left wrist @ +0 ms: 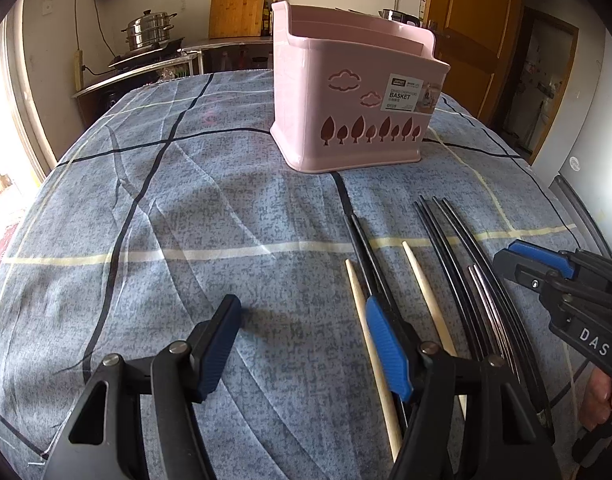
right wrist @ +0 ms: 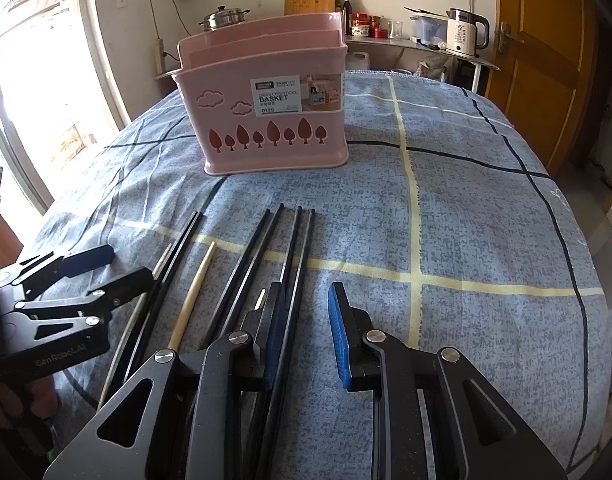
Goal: Organize utensils
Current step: 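Close the left tool on a wooden chopstick while the right tool grasps another wooden chopstick, then lift both wooden chopsticks and carry them over the pink basket with both tools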
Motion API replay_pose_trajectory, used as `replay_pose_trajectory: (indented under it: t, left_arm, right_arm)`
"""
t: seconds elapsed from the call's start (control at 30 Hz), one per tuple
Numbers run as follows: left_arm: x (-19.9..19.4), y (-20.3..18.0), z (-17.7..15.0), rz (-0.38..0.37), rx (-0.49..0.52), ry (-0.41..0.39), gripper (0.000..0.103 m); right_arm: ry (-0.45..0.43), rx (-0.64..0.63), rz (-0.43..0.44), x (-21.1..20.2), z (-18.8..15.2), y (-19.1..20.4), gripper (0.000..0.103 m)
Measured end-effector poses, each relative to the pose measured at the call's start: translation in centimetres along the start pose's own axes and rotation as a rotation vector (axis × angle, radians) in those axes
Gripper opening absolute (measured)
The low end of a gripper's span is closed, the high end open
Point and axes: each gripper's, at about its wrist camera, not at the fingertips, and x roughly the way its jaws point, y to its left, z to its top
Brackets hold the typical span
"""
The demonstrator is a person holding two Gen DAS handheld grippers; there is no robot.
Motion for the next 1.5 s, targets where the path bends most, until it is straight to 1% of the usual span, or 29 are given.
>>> replay_pose_trajectory:
  t: [0.1,0.17,0.23,0.37,0.43,0.47,0.53,0.6,0.77,0.9,0.97,1.07,1.17,1.23,1.33,1.4,1.5]
  left_arm:
    - [0.3,-0.5,0.2,0.025,0.029,0.008,0.067]
    - [0.3,-0.8,0.2,0.029,0.043,0.007,0.062]
    - [0.2,-0.6,0.2,0.033,0.046,0.004,0.052]
    - [-0.1,-0.1,0.2,0.031,0.043,0.002,0.042]
    - [-0.2,0.1,0.2,0.025,0.047,0.003,0.032]
    - [-0.2,0.2,0.2,0.017,0.049,0.004,0.030]
    - [-0.4,0.5,0.2,-0.002,0.051,0.009,0.021]
    - [-0.5,0.8,0.1,-0.019,0.048,0.013,0.018]
    - [-0.6,1.7,0.2,-0.040,0.031,0.025,0.013]
    - [-0.5,2.4,0.4,-0.059,0.006,0.042,0.012]
    - [-0.3,2.6,0.7,-0.061,0.003,0.053,0.012]
    - [0.0,2.3,1.2,-0.052,0.016,0.063,0.012]
    - [0.3,1.9,1.4,-0.040,0.044,0.054,0.012]
    - [0.2,1.9,1.4,-0.043,0.042,0.053,0.011]
    - [-0.1,2.2,1.3,-0.075,0.023,0.051,0.008]
    - [-0.9,2.3,1.3,-0.084,0.020,0.031,0.005]
    - [-2.6,2.4,1.7,-0.109,0.018,-0.011,0.005]
  right_arm:
    - [-0.006,-0.025,0.032,0.0,0.5,1.2,0.023]
    - [-0.002,-0.037,0.048,0.3,0.6,2.0,0.023]
    - [0.002,-0.046,0.061,0.5,0.7,2.5,0.023]
    - [0.013,-0.047,0.078,0.8,0.7,3.0,0.023]
    - [0.016,-0.048,0.087,1.0,0.8,3.3,0.023]
    - [0.017,-0.048,0.092,1.0,0.9,3.4,0.022]
    - [0.021,-0.050,0.105,1.2,1.1,3.8,0.021]
    - [0.028,-0.054,0.116,1.5,1.3,4.1,0.019]
    - [0.063,-0.053,0.126,3.0,1.7,4.7,0.017]
    - [0.095,-0.058,0.112,4.3,1.9,5.0,0.015]
    - [0.094,-0.064,0.103,4.6,2.1,5.1,0.013]
    - [0.094,-0.072,0.091,4.7,2.1,5.3,0.008]
    - [0.095,-0.062,0.103,4.6,2.2,5.2,0.007]
    - [0.089,-0.056,0.114,4.2,2.2,5.2,0.007]
    - [0.064,-0.055,0.121,3.1,2.4,5.0,0.007]
    - [0.042,-0.055,0.126,2.0,2.6,4.9,0.007]
    - [0.000,-0.059,0.131,0.4,3.2,5.0,0.007]
